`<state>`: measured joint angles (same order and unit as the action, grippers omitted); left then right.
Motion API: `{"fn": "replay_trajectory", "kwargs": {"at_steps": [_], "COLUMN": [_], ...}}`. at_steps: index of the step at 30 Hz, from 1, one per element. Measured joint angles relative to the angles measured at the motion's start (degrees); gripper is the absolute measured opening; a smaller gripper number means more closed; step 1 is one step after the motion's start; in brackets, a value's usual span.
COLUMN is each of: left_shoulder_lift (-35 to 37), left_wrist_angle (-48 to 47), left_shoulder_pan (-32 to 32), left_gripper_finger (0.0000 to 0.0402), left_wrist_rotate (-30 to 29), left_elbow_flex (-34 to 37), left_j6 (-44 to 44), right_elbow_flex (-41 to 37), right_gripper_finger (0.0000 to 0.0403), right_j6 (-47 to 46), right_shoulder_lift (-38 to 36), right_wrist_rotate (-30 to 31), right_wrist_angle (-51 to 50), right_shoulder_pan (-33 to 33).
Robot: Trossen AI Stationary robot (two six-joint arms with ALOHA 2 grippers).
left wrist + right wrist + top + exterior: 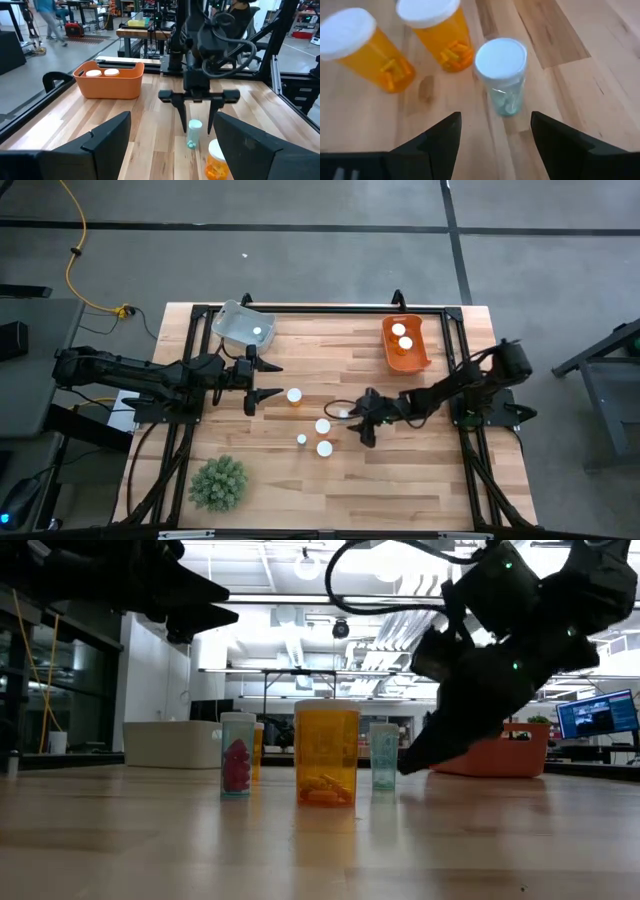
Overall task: Pick and place medicine bottles into bin by pill shape (circle, oval)
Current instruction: Put the right blue tablet bottle into the gray bin
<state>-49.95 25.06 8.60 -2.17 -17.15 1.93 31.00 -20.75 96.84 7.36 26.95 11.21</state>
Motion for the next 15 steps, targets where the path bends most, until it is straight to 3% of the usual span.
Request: {"fn": "replay_trajectory", "kwargs": {"at_steps": [8, 15], "left_shoulder_lift": [0.00, 0.00], "left_wrist_angle": [-0.01, 0.00], "left_shoulder_pan": [0.00, 0.00], "left_gripper_finger": [0.0275, 0.0275], "left_wrist_rotate": [0.01, 0.00], "left_elbow_flex": [0.00, 0.00], "left_j6": [0.00, 0.00], "right_elbow_flex": [0.00, 0.02], "right_gripper_finger": [0.0232, 0.0232], "right_j6": [-1.63, -1.71], "right_shoulder_lift": [6.77, 7.98], "right_wrist_rotate": [5.94, 6.54], "right_wrist_angle": [9.13, 12.89], "right_shoulder_pan": [1.34, 1.34]}}
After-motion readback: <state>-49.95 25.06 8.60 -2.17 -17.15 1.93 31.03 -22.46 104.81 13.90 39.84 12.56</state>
